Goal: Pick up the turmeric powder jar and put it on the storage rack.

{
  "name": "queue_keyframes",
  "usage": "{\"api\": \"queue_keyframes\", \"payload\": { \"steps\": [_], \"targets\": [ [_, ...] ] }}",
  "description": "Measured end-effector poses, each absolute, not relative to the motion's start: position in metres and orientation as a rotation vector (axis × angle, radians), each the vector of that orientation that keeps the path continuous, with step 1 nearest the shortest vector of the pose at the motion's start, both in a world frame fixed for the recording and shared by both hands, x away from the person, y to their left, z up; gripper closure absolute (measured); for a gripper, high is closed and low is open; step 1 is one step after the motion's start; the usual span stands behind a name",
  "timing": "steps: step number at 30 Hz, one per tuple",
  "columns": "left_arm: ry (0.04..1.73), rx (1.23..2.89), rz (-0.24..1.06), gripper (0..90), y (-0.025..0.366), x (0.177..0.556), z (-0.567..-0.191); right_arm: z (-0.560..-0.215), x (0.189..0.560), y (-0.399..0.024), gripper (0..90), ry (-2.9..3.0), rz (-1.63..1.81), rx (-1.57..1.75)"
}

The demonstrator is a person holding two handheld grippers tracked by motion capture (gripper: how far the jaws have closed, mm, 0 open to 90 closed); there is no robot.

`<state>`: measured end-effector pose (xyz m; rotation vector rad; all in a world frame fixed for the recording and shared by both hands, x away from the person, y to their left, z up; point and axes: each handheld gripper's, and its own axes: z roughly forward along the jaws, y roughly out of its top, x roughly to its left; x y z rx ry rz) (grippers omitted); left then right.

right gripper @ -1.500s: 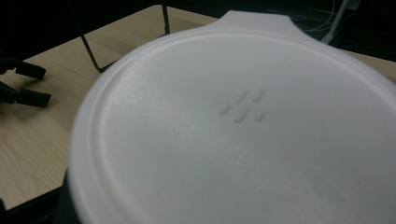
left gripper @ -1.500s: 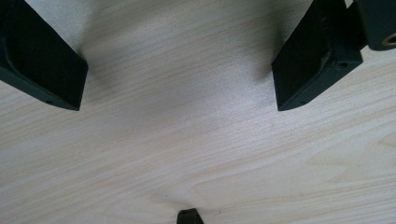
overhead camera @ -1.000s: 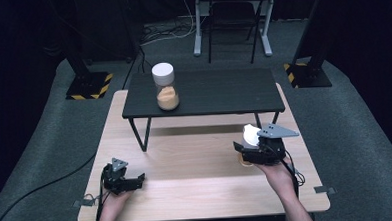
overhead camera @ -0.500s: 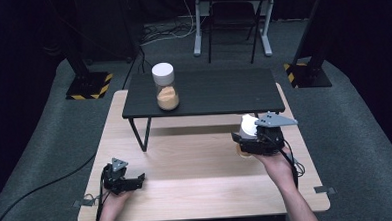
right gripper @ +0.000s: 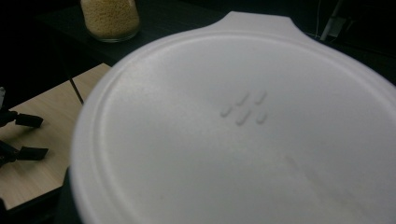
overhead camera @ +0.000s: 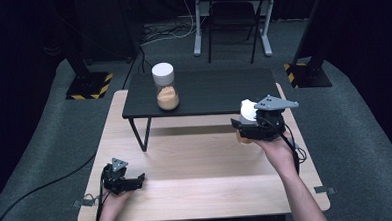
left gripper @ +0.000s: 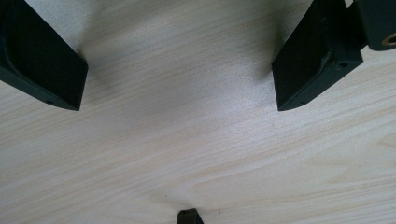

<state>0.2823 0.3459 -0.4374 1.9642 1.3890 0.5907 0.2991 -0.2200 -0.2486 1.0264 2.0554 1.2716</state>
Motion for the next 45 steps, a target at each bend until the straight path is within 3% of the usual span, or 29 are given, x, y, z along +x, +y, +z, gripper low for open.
{"api": "queue_keyframes", "payload": {
  "steps": [25, 45],
  "targets": [
    [1.387, 1.965, 0.589, 2.8, 0.346, 0.283, -0.437, -0.198, 0.335, -0.203, 30.2, 2.031, 1.217, 1.027],
    [1.387, 1.965, 0.589, 2.8, 0.346, 0.283, -0.437, -0.196, 0.39, -0.189, 30.2, 2.014, 1.188, 1.093]
  ]
}}
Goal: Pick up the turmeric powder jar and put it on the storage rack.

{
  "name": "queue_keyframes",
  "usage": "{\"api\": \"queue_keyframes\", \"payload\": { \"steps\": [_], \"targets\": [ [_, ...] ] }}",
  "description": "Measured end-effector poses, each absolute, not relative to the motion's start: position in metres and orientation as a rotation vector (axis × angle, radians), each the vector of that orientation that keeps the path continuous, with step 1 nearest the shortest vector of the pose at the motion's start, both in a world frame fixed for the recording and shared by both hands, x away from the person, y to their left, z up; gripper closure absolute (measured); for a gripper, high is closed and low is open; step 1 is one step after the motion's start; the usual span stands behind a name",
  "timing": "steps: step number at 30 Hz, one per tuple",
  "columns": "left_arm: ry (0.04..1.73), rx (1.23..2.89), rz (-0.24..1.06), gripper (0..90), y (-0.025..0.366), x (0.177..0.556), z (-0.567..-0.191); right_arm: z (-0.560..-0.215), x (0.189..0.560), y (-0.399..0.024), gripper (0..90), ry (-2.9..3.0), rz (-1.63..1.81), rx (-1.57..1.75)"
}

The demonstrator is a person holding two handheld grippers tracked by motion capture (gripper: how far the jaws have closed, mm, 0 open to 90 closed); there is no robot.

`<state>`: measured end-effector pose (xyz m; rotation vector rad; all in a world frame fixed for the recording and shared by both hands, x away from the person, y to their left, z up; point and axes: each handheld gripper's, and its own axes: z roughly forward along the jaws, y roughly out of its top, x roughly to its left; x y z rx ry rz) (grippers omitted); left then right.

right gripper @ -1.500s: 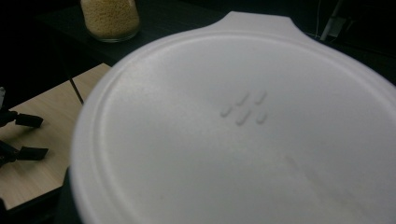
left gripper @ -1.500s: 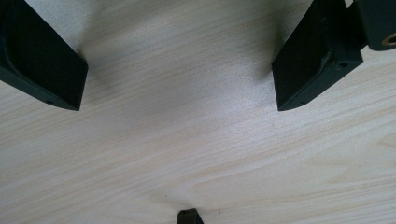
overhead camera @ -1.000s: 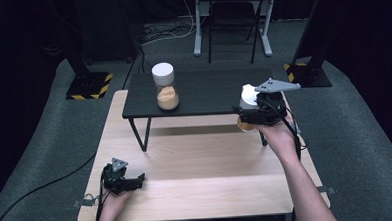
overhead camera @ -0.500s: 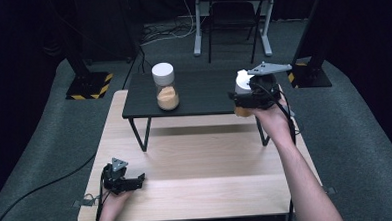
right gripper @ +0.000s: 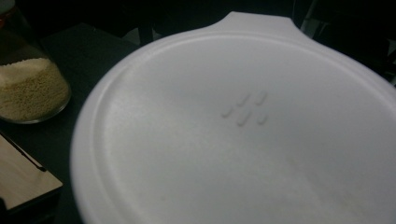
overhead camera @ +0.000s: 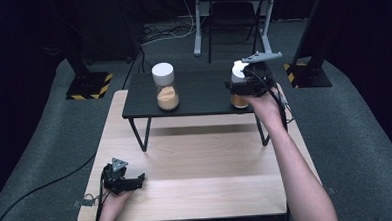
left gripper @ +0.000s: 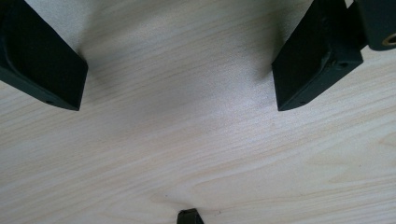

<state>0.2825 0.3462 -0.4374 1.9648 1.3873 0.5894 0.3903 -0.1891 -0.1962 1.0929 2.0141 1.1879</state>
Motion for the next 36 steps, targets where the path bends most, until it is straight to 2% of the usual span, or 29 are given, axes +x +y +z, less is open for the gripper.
{"api": "queue_keyframes", "payload": {
  "steps": [9, 24, 36],
  "targets": [
    [1.384, 1.967, 0.587, 2.6, 0.347, 0.283, -0.437, -0.204, 0.408, -0.187, 30.2, 2.009, 1.205, 1.124],
    [1.382, 1.968, 0.587, 2.5, 0.347, 0.283, -0.437, -0.204, 0.412, -0.191, 29.5, 2.021, 1.216, 1.132],
    [1.382, 1.967, 0.587, 2.5, 0.347, 0.283, -0.438, -0.201, 0.403, -0.201, 9.9, 2.011, 1.25, 1.155]
  ]
}}
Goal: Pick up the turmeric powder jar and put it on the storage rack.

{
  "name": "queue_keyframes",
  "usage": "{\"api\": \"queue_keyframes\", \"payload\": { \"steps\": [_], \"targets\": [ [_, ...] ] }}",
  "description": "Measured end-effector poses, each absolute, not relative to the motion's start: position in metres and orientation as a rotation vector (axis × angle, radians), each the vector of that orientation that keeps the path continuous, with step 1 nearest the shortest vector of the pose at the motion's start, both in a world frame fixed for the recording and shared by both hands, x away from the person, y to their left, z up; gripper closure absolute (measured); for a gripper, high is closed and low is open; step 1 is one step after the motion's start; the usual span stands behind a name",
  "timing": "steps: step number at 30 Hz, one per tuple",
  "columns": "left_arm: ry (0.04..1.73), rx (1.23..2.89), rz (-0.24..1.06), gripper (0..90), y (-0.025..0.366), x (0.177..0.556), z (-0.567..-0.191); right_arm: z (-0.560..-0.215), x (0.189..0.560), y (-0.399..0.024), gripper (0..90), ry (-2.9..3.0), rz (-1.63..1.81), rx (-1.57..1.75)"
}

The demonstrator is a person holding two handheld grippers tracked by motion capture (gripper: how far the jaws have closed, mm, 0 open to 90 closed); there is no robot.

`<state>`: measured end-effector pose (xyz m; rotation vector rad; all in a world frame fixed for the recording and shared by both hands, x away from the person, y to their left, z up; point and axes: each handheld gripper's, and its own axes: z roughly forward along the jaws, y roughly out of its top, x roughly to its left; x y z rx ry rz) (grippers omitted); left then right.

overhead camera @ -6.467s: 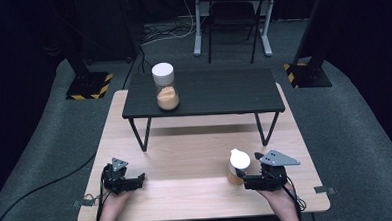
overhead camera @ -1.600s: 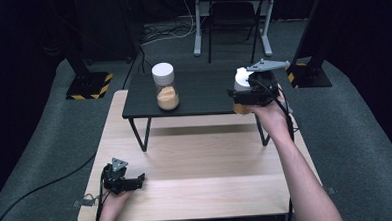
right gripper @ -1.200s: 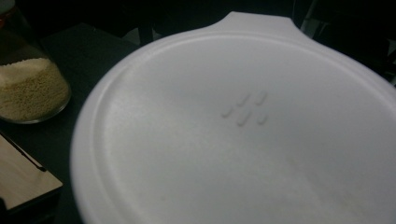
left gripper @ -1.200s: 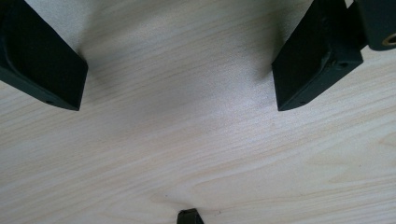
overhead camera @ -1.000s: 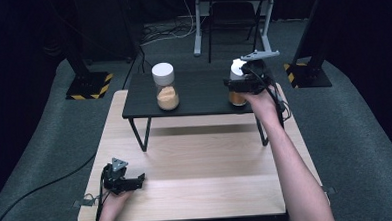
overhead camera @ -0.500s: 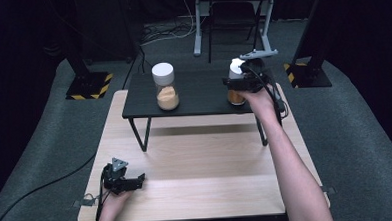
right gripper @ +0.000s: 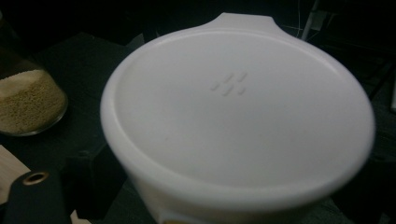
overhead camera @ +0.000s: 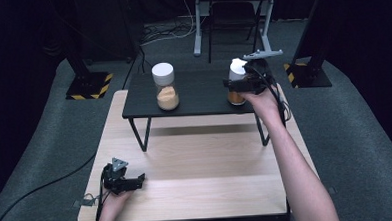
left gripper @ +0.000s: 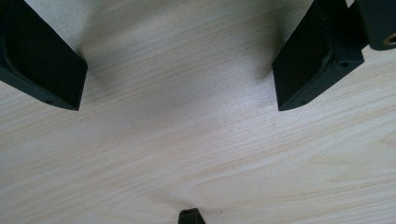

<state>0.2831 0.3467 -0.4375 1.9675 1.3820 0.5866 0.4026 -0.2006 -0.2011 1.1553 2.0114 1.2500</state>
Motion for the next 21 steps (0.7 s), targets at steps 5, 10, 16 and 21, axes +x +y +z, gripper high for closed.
{"api": "queue_keyframes", "payload": {
  "steps": [5, 10, 16, 21],
  "targets": [
    [1.386, 1.965, 0.589, 2.6, 0.346, 0.282, -0.438, -0.204, 0.393, -0.207, 4.5, 1.98, 1.273, 1.154],
    [1.386, 1.965, 0.589, 2.6, 0.346, 0.282, -0.438, -0.207, 0.384, -0.211, 0.0, 1.963, 1.271, 1.156],
    [1.386, 1.964, 0.588, 2.6, 0.346, 0.282, -0.438, -0.211, 0.371, -0.217, 0.0, 1.937, 1.27, 1.154],
    [1.386, 1.965, 0.588, 2.6, 0.346, 0.282, -0.438, -0.213, 0.36, -0.223, 0.0, 1.924, 1.271, 1.144]
  ]
}}
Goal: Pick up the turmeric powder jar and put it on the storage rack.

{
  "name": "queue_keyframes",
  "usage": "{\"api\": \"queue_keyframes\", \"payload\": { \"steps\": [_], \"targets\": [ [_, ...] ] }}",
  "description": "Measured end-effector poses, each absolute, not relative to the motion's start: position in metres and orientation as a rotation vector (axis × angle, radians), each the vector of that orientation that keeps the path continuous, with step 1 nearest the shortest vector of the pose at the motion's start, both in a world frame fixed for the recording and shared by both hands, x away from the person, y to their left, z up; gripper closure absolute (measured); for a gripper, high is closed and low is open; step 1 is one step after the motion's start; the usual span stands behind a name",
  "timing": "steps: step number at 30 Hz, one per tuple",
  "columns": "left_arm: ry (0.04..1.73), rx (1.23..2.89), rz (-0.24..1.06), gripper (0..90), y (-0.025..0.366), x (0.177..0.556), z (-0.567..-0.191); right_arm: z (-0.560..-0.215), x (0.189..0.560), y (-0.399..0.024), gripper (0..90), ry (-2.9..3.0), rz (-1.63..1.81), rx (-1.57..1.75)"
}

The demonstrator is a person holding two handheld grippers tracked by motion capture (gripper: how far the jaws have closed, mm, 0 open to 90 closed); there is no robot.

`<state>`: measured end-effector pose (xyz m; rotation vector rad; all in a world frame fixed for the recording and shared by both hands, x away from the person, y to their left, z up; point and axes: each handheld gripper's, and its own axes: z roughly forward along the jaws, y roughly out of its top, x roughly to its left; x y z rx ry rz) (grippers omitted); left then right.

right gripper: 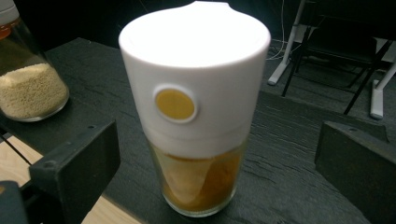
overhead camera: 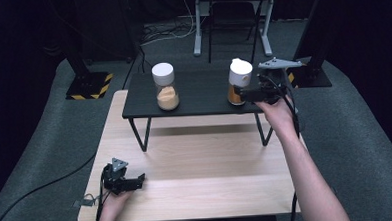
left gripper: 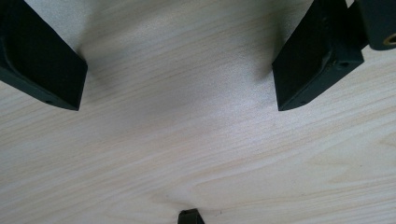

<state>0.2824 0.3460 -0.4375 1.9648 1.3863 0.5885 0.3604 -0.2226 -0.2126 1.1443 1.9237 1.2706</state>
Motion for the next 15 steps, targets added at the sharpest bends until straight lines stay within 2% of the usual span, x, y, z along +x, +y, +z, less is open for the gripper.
{"api": "queue_keyframes", "payload": {
  "steps": [15],
  "targets": [
    [1.386, 1.964, 0.588, 2.6, 0.346, 0.282, -0.438, -0.235, 0.337, -0.246, 0.0, 1.944, 1.281, 1.124]
  ]
}}
